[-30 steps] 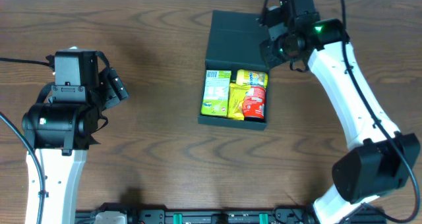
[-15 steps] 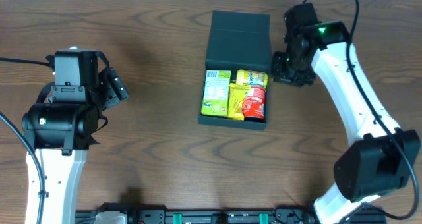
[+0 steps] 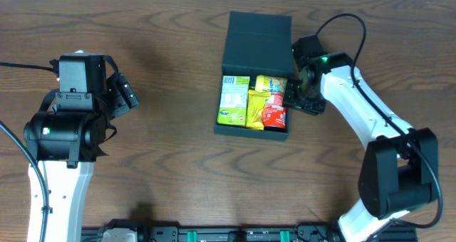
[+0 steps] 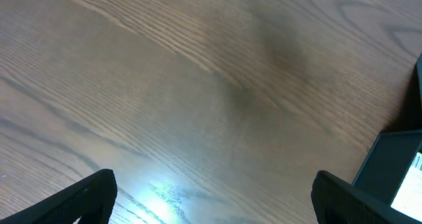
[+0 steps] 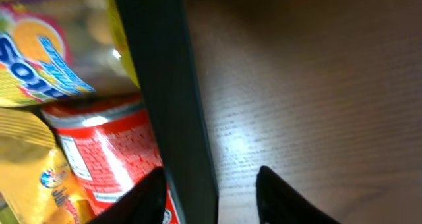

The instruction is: Pack container

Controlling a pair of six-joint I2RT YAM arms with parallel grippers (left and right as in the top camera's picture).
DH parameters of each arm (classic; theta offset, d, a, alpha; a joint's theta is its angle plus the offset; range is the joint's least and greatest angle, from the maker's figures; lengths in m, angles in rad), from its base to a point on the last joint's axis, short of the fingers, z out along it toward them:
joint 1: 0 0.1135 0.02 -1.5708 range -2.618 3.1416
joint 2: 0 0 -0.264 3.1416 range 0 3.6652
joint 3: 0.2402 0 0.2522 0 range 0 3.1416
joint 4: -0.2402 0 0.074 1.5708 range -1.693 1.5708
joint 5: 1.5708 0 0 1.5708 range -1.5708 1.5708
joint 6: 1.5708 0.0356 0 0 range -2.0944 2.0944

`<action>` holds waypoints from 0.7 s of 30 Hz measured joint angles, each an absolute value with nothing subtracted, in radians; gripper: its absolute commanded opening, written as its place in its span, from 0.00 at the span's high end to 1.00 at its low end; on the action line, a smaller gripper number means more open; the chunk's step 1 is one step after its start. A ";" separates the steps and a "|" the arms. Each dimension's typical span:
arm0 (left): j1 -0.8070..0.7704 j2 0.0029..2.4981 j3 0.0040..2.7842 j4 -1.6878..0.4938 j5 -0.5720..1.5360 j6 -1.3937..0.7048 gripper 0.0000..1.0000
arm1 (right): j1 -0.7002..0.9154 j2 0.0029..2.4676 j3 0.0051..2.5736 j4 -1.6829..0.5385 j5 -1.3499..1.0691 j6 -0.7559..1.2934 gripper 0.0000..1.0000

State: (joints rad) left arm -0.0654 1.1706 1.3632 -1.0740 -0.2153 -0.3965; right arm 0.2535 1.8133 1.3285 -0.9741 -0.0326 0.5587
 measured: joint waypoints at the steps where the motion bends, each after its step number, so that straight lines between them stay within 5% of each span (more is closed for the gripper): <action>1: -0.065 1.171 1.363 -1.074 -0.215 -0.397 0.05 | 0.253 1.813 1.328 -0.968 -0.033 0.559 0.82; 4: -0.065 1.171 1.363 -1.074 -0.215 -0.397 0.05 | 0.257 1.813 1.328 -0.957 -0.049 0.559 0.98; 21: -0.065 1.171 1.363 -1.074 -0.215 -0.397 0.05 | 0.311 1.813 1.334 -1.097 0.019 0.407 0.99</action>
State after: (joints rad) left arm -0.0654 1.1706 1.3632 -1.0740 -0.2153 -0.3965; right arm 0.3107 1.8130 1.3338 -1.0966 0.0189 0.4068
